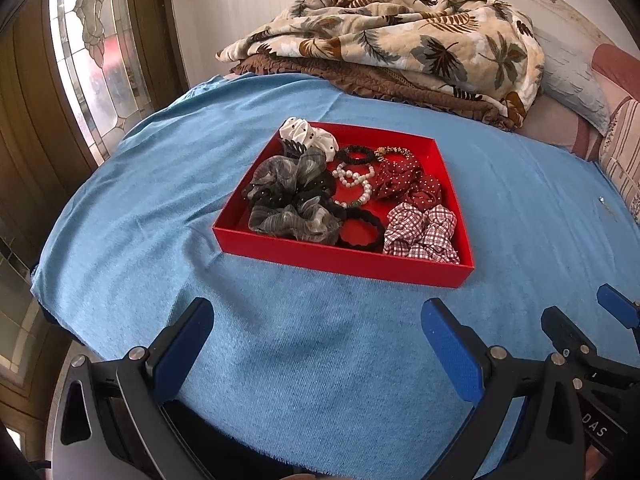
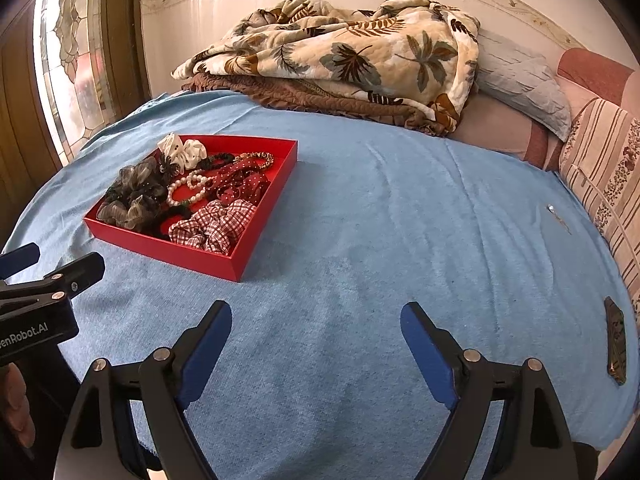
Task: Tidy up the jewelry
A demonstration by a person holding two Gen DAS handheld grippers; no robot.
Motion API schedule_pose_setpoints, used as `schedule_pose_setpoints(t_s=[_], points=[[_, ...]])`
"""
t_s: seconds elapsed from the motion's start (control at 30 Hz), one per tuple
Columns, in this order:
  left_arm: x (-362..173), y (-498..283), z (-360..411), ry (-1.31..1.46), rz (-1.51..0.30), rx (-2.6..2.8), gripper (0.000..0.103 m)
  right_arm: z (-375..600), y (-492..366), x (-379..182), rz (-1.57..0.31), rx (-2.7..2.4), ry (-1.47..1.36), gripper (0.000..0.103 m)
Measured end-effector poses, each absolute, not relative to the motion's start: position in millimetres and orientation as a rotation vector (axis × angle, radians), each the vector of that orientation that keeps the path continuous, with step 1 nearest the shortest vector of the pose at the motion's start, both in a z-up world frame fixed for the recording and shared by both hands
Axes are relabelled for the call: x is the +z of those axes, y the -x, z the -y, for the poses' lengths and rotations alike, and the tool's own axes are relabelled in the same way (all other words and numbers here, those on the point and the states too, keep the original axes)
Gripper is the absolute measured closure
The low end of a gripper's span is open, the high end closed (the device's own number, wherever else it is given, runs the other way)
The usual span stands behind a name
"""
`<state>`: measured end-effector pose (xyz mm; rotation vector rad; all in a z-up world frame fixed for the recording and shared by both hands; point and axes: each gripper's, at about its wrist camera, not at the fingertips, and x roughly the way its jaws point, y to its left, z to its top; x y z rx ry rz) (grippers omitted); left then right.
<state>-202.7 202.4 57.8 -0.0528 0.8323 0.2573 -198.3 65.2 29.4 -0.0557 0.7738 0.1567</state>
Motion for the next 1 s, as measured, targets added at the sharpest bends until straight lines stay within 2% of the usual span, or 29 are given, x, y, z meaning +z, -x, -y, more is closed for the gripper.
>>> schedule_pose_setpoints(t_s=[1.0], points=[[50.9,198.1,-215.3,0.084,-0.886,0.283,0.0,-72.5,197.6,20.3,-0.791,0.221,0.06,0.013]])
